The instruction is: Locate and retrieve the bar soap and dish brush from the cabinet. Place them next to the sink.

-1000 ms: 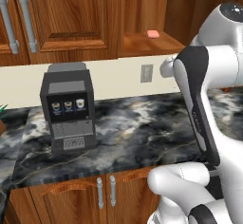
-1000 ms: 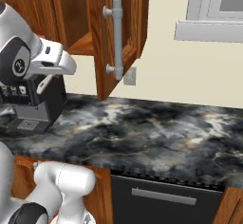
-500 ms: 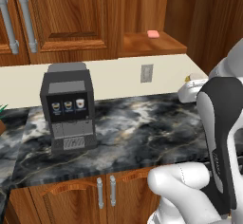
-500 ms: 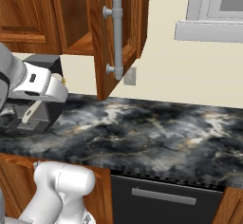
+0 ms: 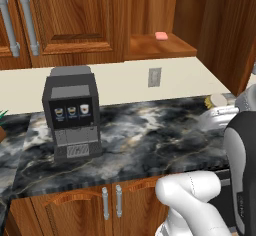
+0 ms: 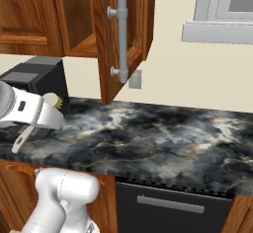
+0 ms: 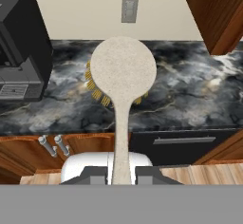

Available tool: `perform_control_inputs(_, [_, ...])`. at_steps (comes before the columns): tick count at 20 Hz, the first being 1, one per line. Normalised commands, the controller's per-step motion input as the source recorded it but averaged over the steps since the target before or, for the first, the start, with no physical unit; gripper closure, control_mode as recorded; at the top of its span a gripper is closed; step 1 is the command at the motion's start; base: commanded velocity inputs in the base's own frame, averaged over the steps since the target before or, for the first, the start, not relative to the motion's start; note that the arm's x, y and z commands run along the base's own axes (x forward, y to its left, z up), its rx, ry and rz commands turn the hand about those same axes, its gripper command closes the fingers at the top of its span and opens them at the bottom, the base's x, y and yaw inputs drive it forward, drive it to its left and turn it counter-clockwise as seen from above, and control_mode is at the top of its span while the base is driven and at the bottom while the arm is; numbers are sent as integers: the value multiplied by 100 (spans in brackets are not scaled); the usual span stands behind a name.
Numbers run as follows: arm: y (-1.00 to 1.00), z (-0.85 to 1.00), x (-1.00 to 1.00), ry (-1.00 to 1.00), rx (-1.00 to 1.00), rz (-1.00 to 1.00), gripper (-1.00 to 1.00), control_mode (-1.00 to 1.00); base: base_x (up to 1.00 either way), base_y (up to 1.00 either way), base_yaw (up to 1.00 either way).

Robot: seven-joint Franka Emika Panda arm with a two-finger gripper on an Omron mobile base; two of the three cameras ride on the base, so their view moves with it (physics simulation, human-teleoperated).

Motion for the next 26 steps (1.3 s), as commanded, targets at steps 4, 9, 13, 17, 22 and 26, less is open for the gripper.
perform_control_inputs(4, [0,0,0,0,0,0,100,-100,0,0,0])
perform_control_inputs(9, [0,0,0,0,0,0,100,-100,0,0,0])
perform_control_inputs(13, [0,0,0,0,0,0,100,100,0,-3,0])
perform_control_inputs(17, [0,0,0,0,0,0,100,100,0,-23,0])
perform_control_inputs(22, [0,0,0,0,0,0,100,100,0,-20,0])
perform_control_inputs(26, [0,0,0,0,0,0,100,100,0,-36,1])
